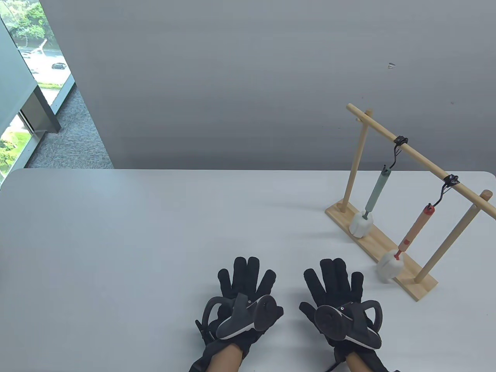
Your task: Hook cup brush handle onto s-hook
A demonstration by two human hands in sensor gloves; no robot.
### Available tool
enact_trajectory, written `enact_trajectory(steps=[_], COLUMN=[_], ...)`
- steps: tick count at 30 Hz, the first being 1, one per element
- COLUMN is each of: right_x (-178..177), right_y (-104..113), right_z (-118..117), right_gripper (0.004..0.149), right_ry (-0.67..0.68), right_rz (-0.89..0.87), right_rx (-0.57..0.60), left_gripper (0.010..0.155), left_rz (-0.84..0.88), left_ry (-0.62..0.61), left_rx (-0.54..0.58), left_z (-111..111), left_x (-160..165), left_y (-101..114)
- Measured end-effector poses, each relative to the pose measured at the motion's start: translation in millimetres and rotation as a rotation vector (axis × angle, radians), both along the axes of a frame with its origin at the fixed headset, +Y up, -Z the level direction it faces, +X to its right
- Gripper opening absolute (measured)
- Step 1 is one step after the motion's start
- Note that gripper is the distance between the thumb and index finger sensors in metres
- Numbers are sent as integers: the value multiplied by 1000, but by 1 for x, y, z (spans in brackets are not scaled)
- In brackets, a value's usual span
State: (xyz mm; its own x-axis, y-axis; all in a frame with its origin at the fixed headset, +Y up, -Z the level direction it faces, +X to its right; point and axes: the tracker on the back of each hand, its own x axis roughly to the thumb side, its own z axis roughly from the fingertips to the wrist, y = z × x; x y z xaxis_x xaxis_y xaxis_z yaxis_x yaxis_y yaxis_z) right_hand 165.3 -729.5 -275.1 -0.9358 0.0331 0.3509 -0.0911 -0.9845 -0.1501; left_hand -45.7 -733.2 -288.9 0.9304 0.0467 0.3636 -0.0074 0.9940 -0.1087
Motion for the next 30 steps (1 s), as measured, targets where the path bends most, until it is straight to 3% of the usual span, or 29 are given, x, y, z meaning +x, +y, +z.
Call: enact_trajectory(steps=[30], right_x=[0], right_y=[-3], right_z=[-7], right_gripper=[72], right_ry=[80], right_rz=[-54], right_rx=[-2], left_gripper=[79], left_rz=[46], left_ry=[-47], left_rx=[-43], left_z=[0], left_x=[-4], left_y=[-4])
